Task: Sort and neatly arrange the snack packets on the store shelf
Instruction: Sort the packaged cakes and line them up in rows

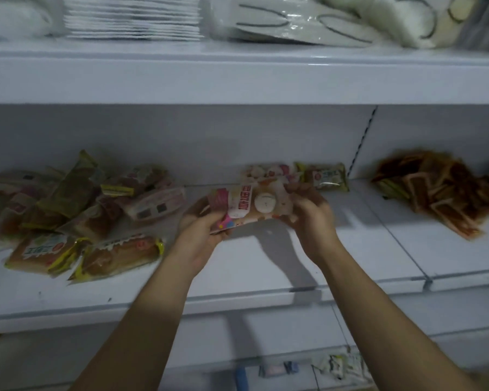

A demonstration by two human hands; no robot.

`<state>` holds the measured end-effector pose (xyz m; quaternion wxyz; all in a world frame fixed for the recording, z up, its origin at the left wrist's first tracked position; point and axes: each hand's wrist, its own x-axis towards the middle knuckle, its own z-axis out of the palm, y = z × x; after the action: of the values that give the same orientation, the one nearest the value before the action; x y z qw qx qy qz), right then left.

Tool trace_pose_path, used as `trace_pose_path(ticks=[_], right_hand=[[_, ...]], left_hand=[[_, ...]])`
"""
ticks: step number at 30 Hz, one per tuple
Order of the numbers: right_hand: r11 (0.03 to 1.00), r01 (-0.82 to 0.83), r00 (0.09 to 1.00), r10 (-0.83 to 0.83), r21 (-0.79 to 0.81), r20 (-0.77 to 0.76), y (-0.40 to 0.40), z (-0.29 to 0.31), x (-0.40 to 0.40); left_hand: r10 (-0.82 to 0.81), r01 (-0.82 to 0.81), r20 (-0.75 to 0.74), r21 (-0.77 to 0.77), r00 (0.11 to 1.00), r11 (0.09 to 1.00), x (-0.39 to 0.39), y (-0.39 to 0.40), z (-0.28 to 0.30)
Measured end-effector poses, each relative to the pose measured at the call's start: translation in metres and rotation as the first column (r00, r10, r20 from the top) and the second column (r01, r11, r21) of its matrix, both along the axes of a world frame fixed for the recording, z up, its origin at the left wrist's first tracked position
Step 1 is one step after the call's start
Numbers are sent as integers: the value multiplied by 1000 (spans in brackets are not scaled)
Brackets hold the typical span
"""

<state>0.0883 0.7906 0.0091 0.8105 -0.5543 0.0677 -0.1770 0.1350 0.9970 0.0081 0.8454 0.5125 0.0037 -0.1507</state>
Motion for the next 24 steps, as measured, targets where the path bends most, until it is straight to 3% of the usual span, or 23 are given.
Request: trace_pose_path(ticks=[4, 10, 18, 21, 24], right_hand=[[997, 32, 999, -34, -73, -31, -27, -1, 4], [989, -54, 998, 49, -136, -41, -55, -1, 13], [962, -77, 996, 61, -261, -67, -78, 3, 20], [943, -128, 991, 112, -308, -68, -85, 7, 19], [928, -158, 987, 138, -337, -84, -81, 6, 17]], left_hand=[[-22, 19, 63, 49, 998, 999, -5, -28, 7], [-4, -11, 184, 83, 983, 996, 2, -56, 6], [149, -211, 321, 169, 935, 963, 6, -76, 4], [243, -290, 297, 126, 923, 949, 10, -78, 9], [287, -282, 138, -59, 948, 958, 8, -90, 17]])
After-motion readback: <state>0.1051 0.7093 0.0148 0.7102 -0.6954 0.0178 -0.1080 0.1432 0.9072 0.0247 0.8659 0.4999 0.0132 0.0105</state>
